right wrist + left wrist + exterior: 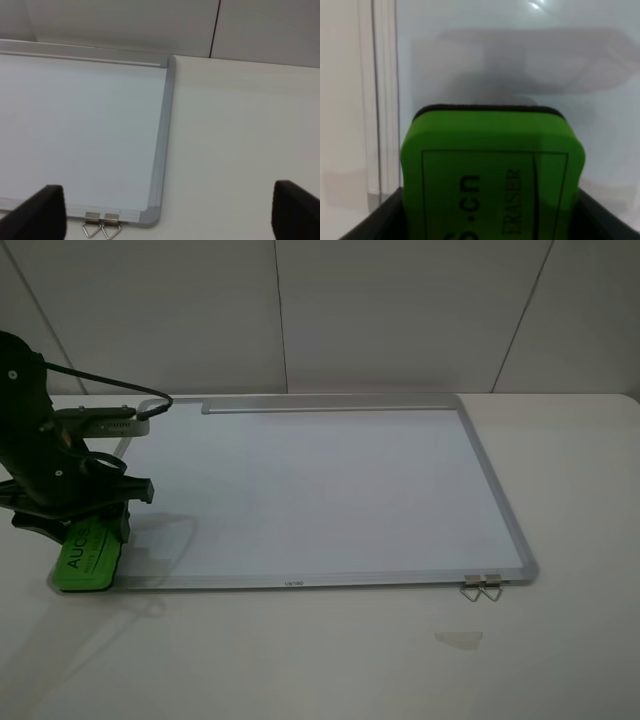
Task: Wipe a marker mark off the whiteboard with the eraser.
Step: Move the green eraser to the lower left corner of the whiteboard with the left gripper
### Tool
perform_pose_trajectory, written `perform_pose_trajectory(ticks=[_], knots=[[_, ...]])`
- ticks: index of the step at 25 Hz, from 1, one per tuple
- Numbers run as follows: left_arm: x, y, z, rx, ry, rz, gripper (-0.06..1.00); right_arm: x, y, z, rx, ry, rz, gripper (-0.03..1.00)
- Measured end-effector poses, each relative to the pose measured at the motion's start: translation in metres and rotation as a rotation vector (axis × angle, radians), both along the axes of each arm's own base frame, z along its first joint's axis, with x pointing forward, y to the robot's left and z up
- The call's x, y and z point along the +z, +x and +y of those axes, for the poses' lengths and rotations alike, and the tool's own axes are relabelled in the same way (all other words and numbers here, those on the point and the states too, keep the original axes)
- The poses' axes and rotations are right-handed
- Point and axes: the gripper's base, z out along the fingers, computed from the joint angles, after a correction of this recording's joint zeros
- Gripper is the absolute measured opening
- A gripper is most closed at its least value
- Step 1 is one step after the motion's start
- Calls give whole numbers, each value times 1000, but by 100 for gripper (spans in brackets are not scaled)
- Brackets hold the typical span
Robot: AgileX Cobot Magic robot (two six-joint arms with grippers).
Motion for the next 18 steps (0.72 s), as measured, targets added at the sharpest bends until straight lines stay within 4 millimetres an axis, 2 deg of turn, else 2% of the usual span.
perform_pose_trajectory(ticks=[5,10,18], knots=[[0,7,16,32,-3,-43,59,0,0,0,0,0,0,82],[0,12,15,7,-17,-95,59,0,0,0,0,0,0,82],[-35,19,14,0,0,-1,59,0,0,0,0,0,0,82]])
